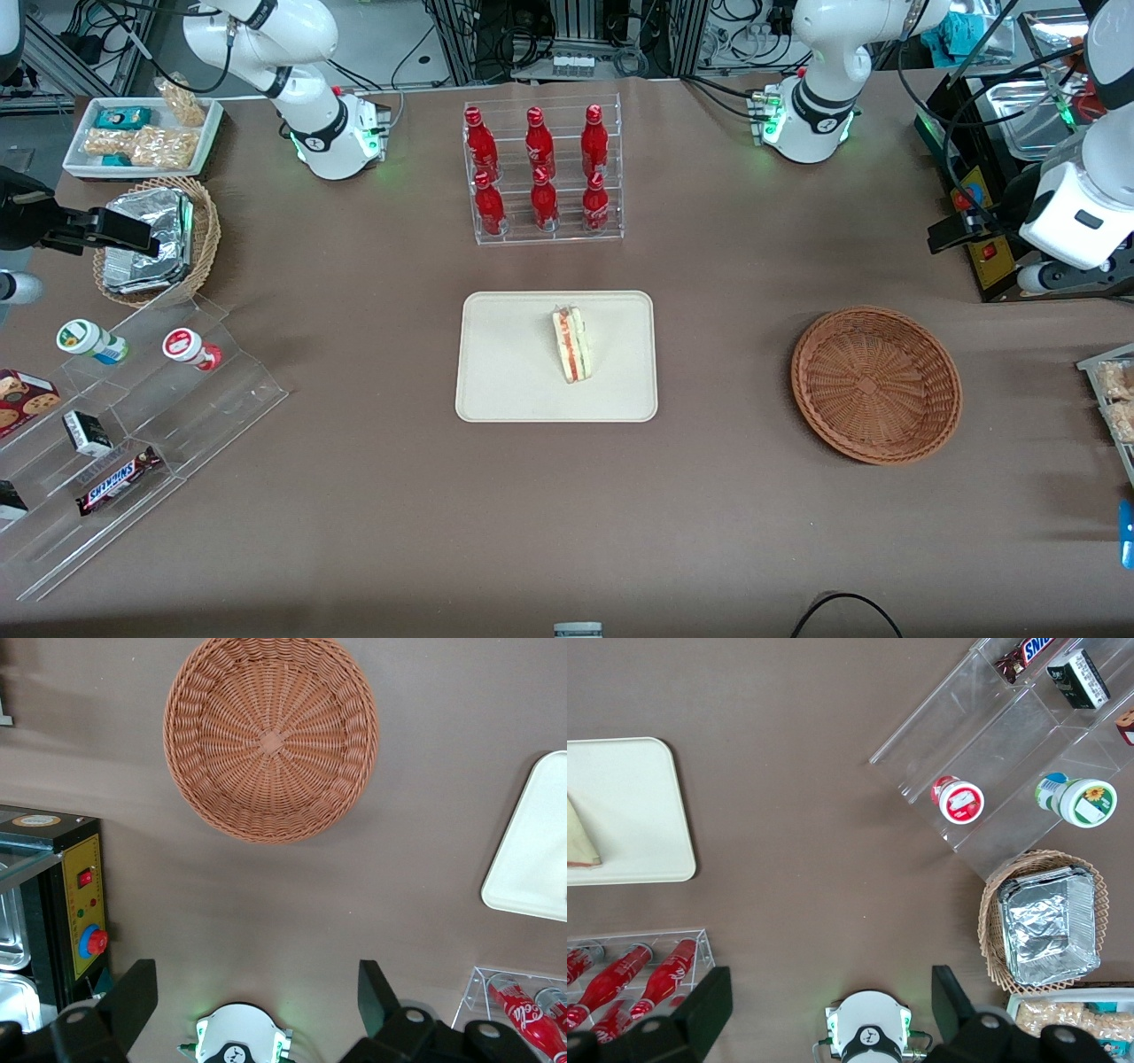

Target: Place sandwich from basket to tray

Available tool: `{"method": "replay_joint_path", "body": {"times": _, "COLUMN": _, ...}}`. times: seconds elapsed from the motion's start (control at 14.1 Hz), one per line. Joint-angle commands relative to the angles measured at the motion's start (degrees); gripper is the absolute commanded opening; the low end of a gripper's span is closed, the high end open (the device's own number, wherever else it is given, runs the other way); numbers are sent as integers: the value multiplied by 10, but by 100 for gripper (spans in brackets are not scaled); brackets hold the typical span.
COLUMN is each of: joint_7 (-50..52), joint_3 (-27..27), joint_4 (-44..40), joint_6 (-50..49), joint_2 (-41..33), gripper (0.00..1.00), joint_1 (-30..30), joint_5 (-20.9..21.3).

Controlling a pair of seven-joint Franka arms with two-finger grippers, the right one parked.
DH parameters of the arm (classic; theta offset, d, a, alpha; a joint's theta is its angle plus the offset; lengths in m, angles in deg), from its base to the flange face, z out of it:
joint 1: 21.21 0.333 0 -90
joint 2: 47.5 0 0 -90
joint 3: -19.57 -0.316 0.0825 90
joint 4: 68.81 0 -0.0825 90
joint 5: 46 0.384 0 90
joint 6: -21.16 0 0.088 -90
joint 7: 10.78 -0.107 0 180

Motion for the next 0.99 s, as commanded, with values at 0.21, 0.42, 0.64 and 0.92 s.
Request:
{"method": "replay_joint_path", "body": {"times": 0.21, "joint_7": -2, "joint_3": -13, "joint_4": 14, "joint_6": 8, "joint_2": -18, "gripper": 100, "joint_1": -8, "joint_5": -8}}
{"method": "replay_joint_path", "body": {"times": 0.42, "joint_7": -1, "joint_3": -13, "joint_4": 12, "joint_6": 13, "joint_2": -12, "gripper": 100, "joint_1": -8, "joint_5": -4}}
{"method": "replay_joint_path", "body": {"times": 0.64, "joint_7": 2, "joint_3": -13, "joint_4": 12, "joint_6": 16, "joint_2": -8, "gripper": 100, "joint_1": -20, "joint_5": 11}}
{"method": "replay_joint_path", "body": {"times": 0.92, "joint_7": 6, "joint_3": -13, "joint_4": 15, "joint_6": 14, "joint_2": -10, "gripper": 100, "joint_1": -39, "joint_5": 40}}
